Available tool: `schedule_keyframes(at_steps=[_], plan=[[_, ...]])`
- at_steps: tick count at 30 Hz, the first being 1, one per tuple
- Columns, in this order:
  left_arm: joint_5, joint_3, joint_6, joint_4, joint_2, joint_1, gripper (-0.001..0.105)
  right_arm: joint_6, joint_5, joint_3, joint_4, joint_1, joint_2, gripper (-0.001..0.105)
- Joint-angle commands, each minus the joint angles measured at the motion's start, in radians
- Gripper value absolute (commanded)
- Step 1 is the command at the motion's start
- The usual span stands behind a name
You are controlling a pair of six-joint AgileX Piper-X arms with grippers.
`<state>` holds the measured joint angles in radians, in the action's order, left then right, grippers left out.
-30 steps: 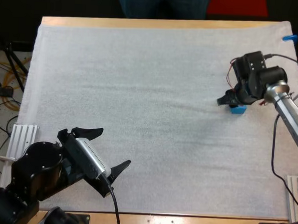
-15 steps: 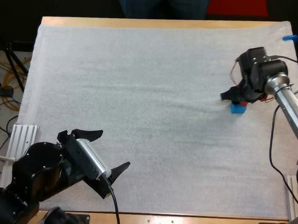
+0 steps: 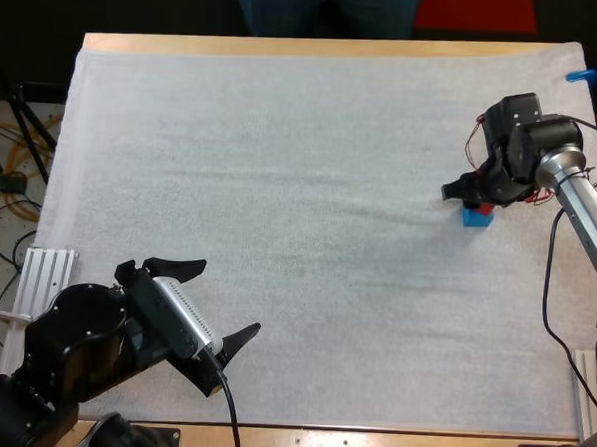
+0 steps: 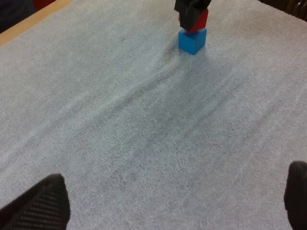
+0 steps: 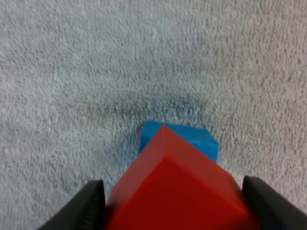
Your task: Stack red cube on blue cube
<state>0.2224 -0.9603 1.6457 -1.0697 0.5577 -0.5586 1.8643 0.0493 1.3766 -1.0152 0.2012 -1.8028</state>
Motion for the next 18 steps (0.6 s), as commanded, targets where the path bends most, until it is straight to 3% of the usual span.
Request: schedule_keyframes(at_steps=[1, 5, 9, 12, 18], plan=[[-0.002, -0.006, 0.001, -0.002, 0.001, -0.005, 0.087, 0.008, -0.008, 0.007, 0.007, 0.000, 0.009, 0.026], [-0.002, -0.006, 0.001, -0.002, 0.001, -0.005, 0.087, 0.024, -0.008, 0.007, 0.007, 0.000, 0.009, 0.028], [-0.002, -0.006, 0.001, -0.002, 0.001, -0.005, 0.087, 0.024, -0.008, 0.007, 0.007, 0.000, 0.009, 0.048], [-0.002, -0.006, 0.001, -0.002, 0.001, -0.005, 0.087, 0.024, -0.008, 0.007, 0.003, 0.000, 0.009, 0.058], [-0.002, -0.006, 0.001, -0.002, 0.001, -0.005, 0.087, 0.024, -0.008, 0.007, 0.003, 0.002, 0.009, 0.058]])
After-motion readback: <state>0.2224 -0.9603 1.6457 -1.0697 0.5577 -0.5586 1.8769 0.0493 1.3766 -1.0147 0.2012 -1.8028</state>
